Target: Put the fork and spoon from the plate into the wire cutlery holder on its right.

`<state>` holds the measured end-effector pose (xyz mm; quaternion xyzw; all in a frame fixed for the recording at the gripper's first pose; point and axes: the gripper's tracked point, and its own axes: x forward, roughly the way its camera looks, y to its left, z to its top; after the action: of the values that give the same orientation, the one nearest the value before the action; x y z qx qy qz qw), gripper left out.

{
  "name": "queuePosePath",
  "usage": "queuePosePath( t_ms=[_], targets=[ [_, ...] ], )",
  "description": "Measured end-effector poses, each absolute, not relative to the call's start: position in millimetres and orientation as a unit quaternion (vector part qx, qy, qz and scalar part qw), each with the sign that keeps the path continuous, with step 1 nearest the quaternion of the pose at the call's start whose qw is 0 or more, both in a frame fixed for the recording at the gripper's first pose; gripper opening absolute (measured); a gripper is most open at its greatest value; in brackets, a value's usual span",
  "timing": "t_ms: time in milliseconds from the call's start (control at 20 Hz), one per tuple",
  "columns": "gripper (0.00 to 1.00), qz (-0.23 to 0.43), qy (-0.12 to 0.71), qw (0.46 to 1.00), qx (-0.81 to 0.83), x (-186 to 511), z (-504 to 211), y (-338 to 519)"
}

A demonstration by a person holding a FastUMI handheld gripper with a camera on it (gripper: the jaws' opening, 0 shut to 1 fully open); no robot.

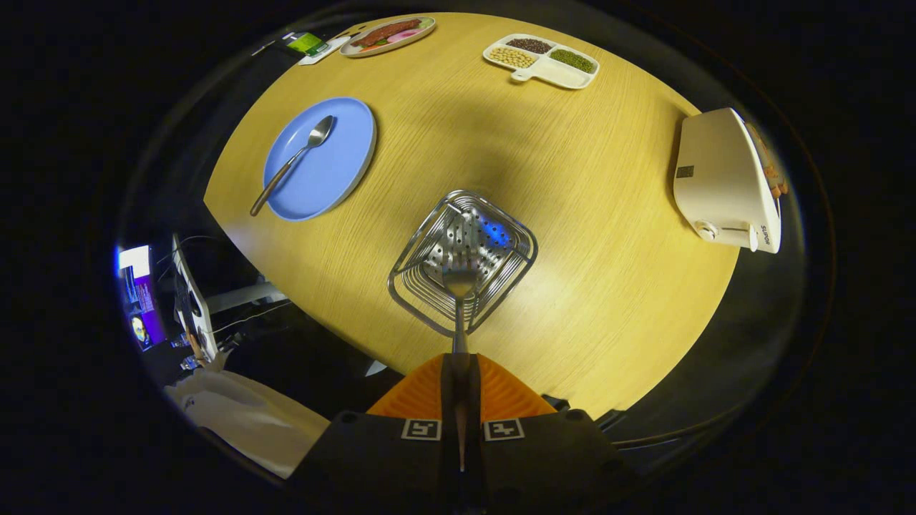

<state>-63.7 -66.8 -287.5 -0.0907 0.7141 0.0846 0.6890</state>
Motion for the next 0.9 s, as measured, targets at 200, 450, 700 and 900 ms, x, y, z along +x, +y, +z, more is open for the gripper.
queuePosePath(
  t_ms=[200, 450, 700, 900],
  targets=[
    [0.07, 0.058, 0.735, 0.671, -0.081, -56, -296, -71],
    [0.11, 0.033, 0.733, 0.676, -0.063, -47, -298, -71],
    [0.47, 0.037, 0.704, 0.708, -0.047, -37, -291, -58],
    [0.98, 0.038, 0.652, 0.757, -0.017, -25, -266, -36]
  ],
)
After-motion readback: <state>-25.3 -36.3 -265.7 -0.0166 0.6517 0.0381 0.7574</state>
